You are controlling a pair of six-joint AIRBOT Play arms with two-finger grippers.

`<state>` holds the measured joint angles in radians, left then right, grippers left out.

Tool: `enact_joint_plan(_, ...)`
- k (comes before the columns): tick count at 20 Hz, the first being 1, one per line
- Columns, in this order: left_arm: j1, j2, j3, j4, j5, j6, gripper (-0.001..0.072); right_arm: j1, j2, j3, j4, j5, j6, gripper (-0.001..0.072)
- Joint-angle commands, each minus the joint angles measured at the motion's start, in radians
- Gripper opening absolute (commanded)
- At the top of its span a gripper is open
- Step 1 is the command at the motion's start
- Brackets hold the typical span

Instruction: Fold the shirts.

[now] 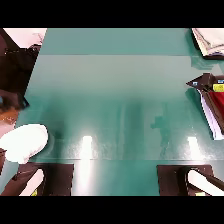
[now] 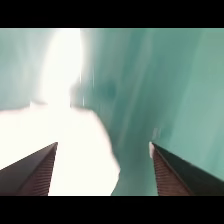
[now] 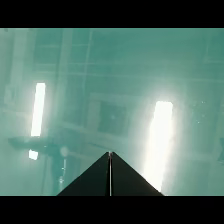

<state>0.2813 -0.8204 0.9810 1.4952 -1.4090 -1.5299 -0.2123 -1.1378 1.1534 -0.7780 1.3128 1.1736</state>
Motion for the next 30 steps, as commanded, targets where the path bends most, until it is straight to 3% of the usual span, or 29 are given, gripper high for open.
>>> enact_joint_plan(1, 0.021, 0.013, -0.251, 0.105, -0.003, -0.065, 0.0675, 0.001, 0.0, 0.0, 0.0, 0.001, 0.0, 0.0018)
enact_joint_plan(8, 0.021, 0.013, -0.435, 0.117, 0.086, -0.098, 0.0667, 0.001, 0.0, 0.0, 0.0, 0.0, 0.0, 0.0018)
enact_joint_plan(10, 0.021, 0.013, -0.418, 0.117, 0.092, -0.096, 0.0299, 0.001, 0.0, 0.0, 0.0, -0.001, 0.0, 0.0018)
enact_joint_plan(12, 0.021, 0.014, -0.357, 0.114, 0.091, -0.094, 0.0068, 0.001, 0.0, 0.0, 0.001, -0.004, 0.0, 0.0018)
enact_joint_plan(13, 0.021, 0.015, -0.305, 0.108, 0.084, -0.093, 0.0026, 0.001, 0.001, 0.0, 0.002, -0.005, 0.0, 0.0018)
enact_joint_plan(18, -0.063, 0.018, 0.166, -0.041, -0.013, -0.04, 0.0026, 0.001, 0.061, 0.0, 0.108, -0.074, 0.0, 0.0018)
enact_joint_plan(21, -0.219, 0.01, 0.457, -0.134, -0.03, -0.04, 0.0024, 0.001, 0.115, 0.008, 0.158, -0.17, 0.0, 0.0018)
enact_joint_plan(23, -0.355, -0.014, 0.624, -0.142, -0.034, -0.033, 0.0024, 0.001, 0.117, 0.066, 0.156, -0.16, 0.001, 0.0018)
enact_joint_plan(27, -0.542, -0.117, 0.814, -0.148, -0.047, -0.032, 0.0024, 0.003, 0.072, 0.253, 0.157, -0.113, 0.006, 0.0017)
enact_joint_plan(30, -0.672, -0.245, 0.834, -0.177, -0.071, 0.026, 0.0025, 0.003, 0.019, 0.381, 0.156, -0.062, 0.032, 0.0018)
